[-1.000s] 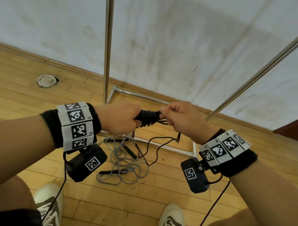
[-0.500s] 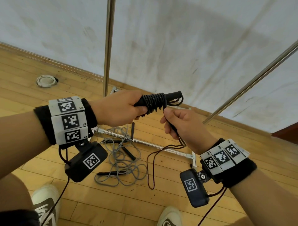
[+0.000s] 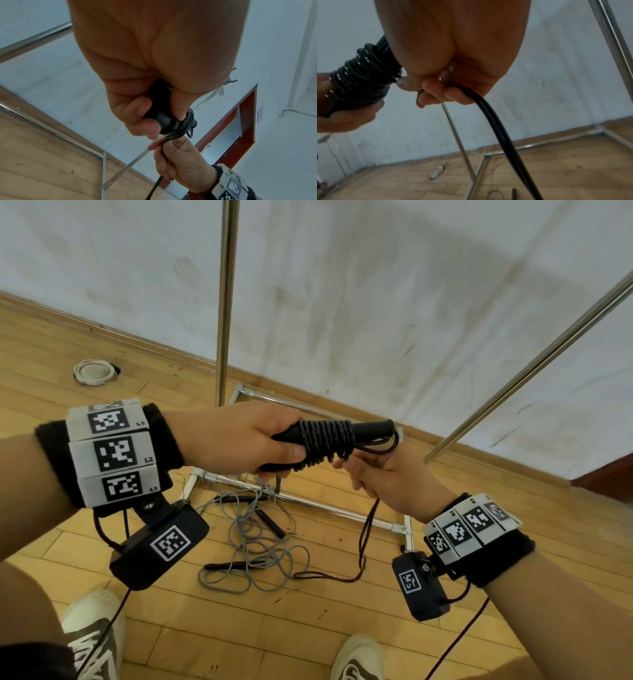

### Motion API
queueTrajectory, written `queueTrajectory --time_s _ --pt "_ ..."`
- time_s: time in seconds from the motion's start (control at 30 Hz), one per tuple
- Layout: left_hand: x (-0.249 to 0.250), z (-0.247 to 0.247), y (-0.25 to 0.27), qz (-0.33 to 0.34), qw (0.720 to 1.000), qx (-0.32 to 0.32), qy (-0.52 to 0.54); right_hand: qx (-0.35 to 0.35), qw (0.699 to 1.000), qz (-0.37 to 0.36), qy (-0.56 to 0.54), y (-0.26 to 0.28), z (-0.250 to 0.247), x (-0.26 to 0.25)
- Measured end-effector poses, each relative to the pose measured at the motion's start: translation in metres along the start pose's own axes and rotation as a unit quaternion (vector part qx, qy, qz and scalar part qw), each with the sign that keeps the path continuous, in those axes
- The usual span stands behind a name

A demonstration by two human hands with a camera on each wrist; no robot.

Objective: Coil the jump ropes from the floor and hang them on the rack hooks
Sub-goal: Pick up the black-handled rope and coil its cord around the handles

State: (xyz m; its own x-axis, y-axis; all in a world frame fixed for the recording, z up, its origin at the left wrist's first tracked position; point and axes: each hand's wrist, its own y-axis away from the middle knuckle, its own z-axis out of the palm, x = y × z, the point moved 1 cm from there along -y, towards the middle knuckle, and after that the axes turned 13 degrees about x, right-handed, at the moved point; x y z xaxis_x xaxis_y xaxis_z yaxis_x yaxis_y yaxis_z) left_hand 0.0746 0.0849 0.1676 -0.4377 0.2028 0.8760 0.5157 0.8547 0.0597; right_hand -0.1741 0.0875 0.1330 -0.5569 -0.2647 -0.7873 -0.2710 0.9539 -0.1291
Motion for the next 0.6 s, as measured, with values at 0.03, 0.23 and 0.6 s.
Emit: queueTrajectory --time_s 0.03,0.23,0.6 --pt "0.001 0.0 0.001 0.004 1.0 -0.007 -0.007 0.002 0.999 -0.02 0.034 0.0 -0.001 0.001" --pt "0.002 0.007 0.006 0.001 0.998 -0.056 -0.041 -0.033 0.992 -0.011 0.121 -0.001 -0.007 0.008" --pt "-0.001 0.023 0.009 0.03 0.957 -0.11 -0.268 -0.064 0.98 -0.006 0.188 -0.013 -0.006 0.014"
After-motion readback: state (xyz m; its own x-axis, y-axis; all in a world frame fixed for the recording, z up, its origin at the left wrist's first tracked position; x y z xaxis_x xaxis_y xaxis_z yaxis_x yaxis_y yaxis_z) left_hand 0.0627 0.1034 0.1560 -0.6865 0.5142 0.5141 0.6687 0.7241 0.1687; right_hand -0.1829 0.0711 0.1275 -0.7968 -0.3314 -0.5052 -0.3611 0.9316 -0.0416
